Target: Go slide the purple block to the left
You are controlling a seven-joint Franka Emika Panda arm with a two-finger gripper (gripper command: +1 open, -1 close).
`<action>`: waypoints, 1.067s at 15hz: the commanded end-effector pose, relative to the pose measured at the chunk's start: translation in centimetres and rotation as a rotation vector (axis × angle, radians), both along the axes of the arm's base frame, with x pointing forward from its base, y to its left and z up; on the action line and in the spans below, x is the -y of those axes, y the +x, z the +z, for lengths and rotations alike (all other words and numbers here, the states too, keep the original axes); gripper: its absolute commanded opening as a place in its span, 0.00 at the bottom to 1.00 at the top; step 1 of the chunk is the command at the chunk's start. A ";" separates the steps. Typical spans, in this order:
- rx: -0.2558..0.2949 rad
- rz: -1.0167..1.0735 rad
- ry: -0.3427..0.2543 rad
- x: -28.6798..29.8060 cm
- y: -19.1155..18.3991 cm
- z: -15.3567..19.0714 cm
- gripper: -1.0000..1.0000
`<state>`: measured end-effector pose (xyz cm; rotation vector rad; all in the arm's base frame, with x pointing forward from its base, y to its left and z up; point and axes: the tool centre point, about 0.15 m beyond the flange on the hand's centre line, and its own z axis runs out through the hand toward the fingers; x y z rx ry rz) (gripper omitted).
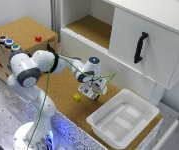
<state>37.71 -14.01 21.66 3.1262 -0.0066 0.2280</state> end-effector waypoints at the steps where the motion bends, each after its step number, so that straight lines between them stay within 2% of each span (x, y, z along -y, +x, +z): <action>1: -0.027 -0.027 -0.049 -0.2 1.2 0.1 1.00; 10: -0.027 -0.027 -0.049 -0.2 1.2 0.1 1.00; 11: 0.009 -0.008 -0.009 0.1 0.2 0.4 1.00; 13: 0.045 -0.015 -0.012 0.4 -0.2 2.6 1.00; 16: 0.060 -0.021 -0.007 1.1 -0.5 4.7 1.00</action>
